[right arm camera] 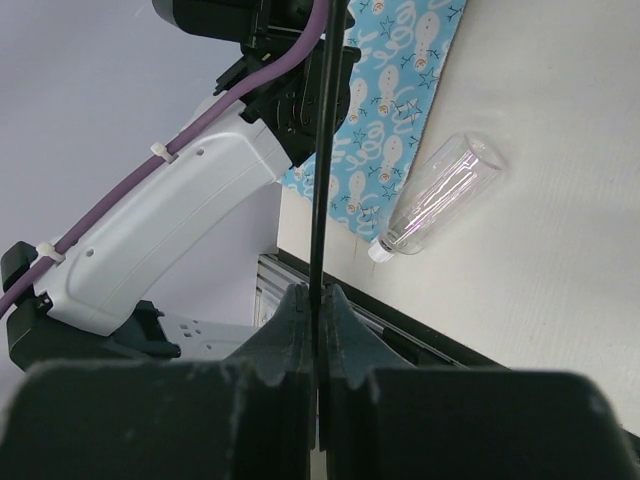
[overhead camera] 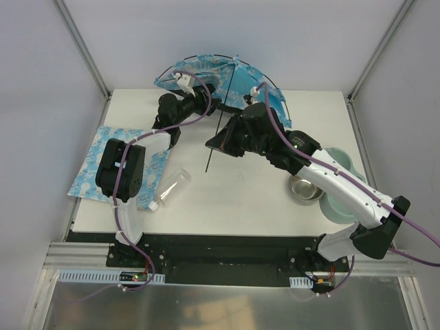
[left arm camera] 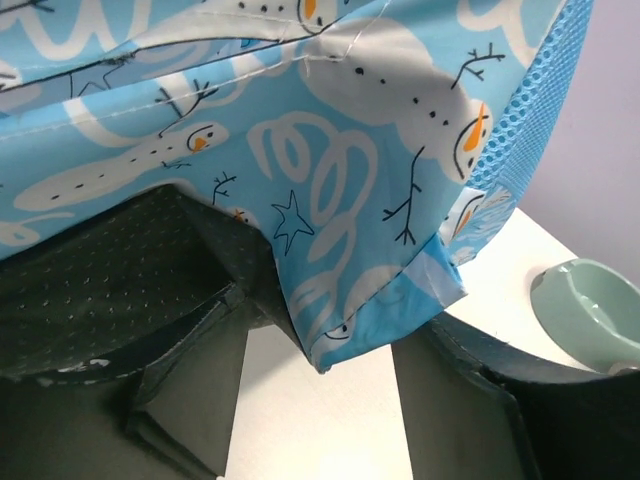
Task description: Set up the pet tent
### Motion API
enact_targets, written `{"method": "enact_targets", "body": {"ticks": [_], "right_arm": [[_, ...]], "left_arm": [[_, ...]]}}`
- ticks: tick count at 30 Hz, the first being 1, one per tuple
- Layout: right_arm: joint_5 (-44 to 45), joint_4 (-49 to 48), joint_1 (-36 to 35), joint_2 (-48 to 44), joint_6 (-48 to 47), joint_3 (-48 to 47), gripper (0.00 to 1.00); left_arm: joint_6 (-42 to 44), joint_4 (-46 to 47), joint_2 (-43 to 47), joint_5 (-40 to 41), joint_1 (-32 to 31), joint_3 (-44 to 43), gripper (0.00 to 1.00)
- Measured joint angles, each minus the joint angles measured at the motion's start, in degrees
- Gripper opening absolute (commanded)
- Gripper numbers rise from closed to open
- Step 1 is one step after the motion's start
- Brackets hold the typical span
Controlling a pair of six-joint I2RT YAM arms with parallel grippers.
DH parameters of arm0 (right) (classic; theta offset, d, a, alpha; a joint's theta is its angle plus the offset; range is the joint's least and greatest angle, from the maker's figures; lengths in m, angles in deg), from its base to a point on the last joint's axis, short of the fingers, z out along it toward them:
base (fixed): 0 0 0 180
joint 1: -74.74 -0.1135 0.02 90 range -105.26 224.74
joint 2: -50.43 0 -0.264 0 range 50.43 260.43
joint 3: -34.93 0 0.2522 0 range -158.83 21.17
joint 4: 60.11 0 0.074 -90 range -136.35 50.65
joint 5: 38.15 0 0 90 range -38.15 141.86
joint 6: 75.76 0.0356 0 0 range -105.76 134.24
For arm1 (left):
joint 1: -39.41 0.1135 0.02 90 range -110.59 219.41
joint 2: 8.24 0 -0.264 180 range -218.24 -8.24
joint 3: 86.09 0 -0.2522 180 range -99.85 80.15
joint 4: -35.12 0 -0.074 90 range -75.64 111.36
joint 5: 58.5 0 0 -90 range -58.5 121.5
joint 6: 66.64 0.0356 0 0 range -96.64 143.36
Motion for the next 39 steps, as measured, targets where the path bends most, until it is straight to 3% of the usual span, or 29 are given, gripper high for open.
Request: {"method": "enact_targets", "body": {"ticks": [6,7,14,25,39], "right_arm": [[-0.20,0.07,0.00,0.00,-0.02,-0.46,0.00],[-0.20,0.09,0.00,0.00,-0.02,-0.46,0.00],[-0.04,1.66,0.00,0.00,0.50,-0.50,0.00],[0.94,5.25,1.46,0.00,4.42,-0.68,0.00],[4.50,-9.92,3.15,1.31,6.05,2.64,0.00]], "left_arm": [[3.06,-2.62,0.00,-1.81,-0.02,-0.96,0.01],[3.34,-3.17,0.00,-2.45,-0.02,-1.03,0.00],[4.28,-4.92,1.88,-5.42,-0.02,0.79,0.00],[4.22,-5.40,17.07,-8.90,-0.42,12.44,0.00],[4.17,-12.55,32.85,-10.19,-0.92,24.83,0.00]]}}
